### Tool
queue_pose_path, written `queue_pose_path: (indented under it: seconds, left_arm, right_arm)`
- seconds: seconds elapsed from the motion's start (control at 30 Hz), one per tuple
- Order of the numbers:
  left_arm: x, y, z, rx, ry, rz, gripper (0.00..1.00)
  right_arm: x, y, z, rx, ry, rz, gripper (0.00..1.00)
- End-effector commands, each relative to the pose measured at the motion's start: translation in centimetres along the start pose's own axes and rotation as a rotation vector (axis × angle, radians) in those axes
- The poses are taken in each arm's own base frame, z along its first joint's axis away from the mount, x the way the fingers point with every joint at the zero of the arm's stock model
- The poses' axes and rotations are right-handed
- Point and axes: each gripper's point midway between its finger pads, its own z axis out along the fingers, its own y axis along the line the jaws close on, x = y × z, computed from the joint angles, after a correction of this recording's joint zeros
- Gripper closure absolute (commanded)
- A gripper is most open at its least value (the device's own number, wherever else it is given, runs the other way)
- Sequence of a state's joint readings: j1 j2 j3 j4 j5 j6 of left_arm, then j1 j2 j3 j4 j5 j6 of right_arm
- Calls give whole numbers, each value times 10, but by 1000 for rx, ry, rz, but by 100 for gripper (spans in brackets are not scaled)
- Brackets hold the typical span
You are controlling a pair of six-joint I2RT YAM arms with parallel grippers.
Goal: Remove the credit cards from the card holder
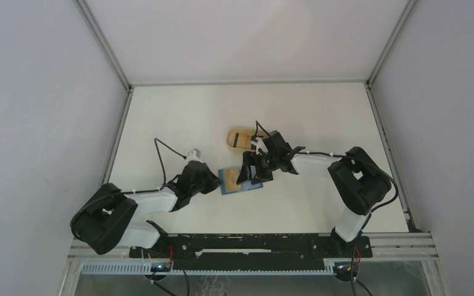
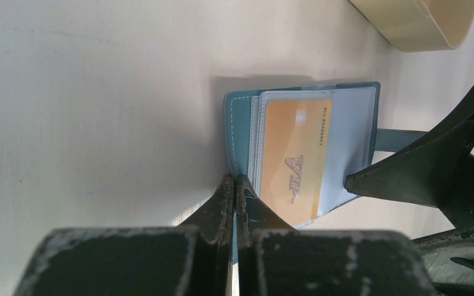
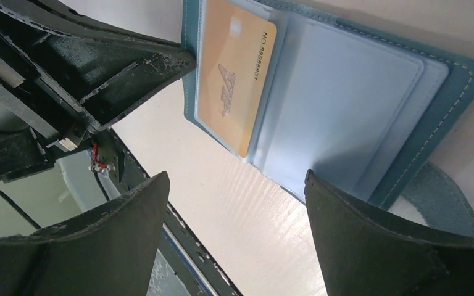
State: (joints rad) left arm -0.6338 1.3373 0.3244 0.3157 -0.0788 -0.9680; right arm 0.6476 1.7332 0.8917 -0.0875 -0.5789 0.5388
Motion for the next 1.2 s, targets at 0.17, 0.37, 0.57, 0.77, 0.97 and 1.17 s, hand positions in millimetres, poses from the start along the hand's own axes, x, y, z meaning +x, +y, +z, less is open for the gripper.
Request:
queue_pose_path:
  seconds: [0.17, 0.37, 0.57, 0.77, 0.97, 1.17]
  left_arm:
    - [23, 38, -2, -147, 95, 54, 100]
    - [24, 39, -3, -147, 94, 50, 100]
    - [25, 40, -3, -148, 95, 51, 100]
    - [26, 45, -4, -157, 96, 49, 100]
    - [28, 46, -4, -159, 99, 50, 100]
    - [30, 48, -4, -161, 103, 46, 100]
  right_arm:
    - [-20, 30, -8, -80, -79, -70, 10]
    - [-29, 46, 4, -137, -89, -82, 12]
    - [-33, 36, 19, -123, -90, -28, 16]
    - [-34, 28, 28, -107, -95, 4, 18]
    - [-30, 34, 35, -154, -73, 16, 19]
    - [-26, 59, 31, -283, -66, -1, 19]
